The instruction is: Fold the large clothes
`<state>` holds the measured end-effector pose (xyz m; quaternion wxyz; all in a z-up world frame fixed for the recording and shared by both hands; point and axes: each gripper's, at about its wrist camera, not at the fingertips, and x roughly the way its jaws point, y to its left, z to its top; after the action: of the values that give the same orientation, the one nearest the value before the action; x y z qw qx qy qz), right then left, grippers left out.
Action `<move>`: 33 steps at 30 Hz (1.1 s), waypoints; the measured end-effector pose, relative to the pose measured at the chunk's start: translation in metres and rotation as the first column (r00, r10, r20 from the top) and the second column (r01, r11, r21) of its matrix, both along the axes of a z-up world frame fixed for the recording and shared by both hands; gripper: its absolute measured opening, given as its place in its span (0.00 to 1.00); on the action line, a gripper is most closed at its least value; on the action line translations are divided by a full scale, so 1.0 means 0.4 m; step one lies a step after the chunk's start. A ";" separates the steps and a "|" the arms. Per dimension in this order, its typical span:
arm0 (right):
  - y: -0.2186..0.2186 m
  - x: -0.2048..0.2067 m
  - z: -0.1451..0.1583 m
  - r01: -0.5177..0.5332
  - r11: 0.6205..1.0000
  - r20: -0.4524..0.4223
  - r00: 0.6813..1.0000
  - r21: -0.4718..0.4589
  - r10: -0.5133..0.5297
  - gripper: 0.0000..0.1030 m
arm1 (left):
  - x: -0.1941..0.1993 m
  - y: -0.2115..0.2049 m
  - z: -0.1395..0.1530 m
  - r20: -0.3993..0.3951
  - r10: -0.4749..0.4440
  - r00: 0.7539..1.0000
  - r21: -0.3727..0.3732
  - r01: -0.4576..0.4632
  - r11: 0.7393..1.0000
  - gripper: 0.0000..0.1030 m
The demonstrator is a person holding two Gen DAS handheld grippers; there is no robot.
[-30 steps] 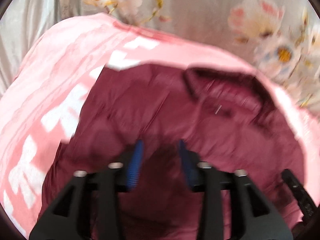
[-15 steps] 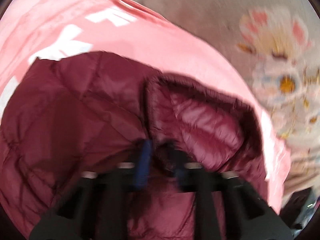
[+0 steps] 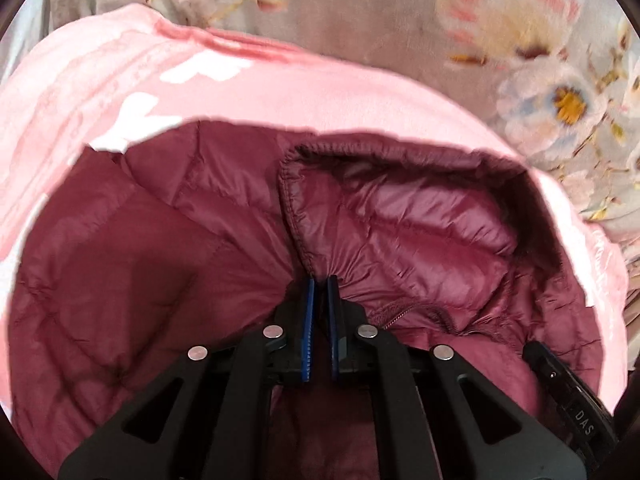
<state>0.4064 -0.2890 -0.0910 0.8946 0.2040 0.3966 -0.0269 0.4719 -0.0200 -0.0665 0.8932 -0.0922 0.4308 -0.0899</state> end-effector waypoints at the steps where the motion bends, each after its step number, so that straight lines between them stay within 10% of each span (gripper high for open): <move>1: -0.008 -0.013 0.015 0.016 1.000 0.015 1.000 0.005 -0.016 0.10 | -0.003 0.010 0.019 0.014 -0.001 1.000 -0.004 0.001 1.000 0.06; 6: -0.037 -0.002 0.119 0.060 0.997 0.136 0.988 0.054 -0.067 0.20 | 0.027 0.035 0.128 0.088 0.053 0.995 -0.043 -0.049 0.998 0.07; 10: -0.028 0.093 0.151 0.066 0.996 0.145 0.987 0.056 -0.074 0.28 | 0.092 0.041 0.163 0.068 0.120 0.990 -0.161 -0.108 0.981 0.65; 15: -0.073 0.180 0.126 0.126 0.953 0.158 0.972 0.274 -0.174 0.28 | 0.205 0.043 0.139 -0.041 0.205 0.978 -0.264 -0.208 0.942 0.62; 18: -0.066 0.227 0.081 0.116 0.950 0.075 0.987 0.290 -0.144 0.20 | 0.247 0.012 0.081 -0.130 0.179 0.975 -0.209 -0.203 0.957 0.43; 26: 0.044 0.219 0.040 -0.029 0.982 -0.076 0.997 -0.184 0.015 0.04 | 0.199 -0.046 -0.004 -0.105 0.060 0.993 0.058 -0.054 0.997 0.36; 33: 0.038 0.206 0.015 -0.030 0.972 -0.074 0.997 -0.233 0.013 0.03 | 0.166 -0.082 -0.037 -0.011 0.029 1.000 0.190 -0.026 0.981 0.37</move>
<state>0.4889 -0.2740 -0.0850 0.8978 0.0917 0.4248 -0.0711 0.5382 -0.0527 -0.0814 0.8962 -0.0130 0.4420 -0.0353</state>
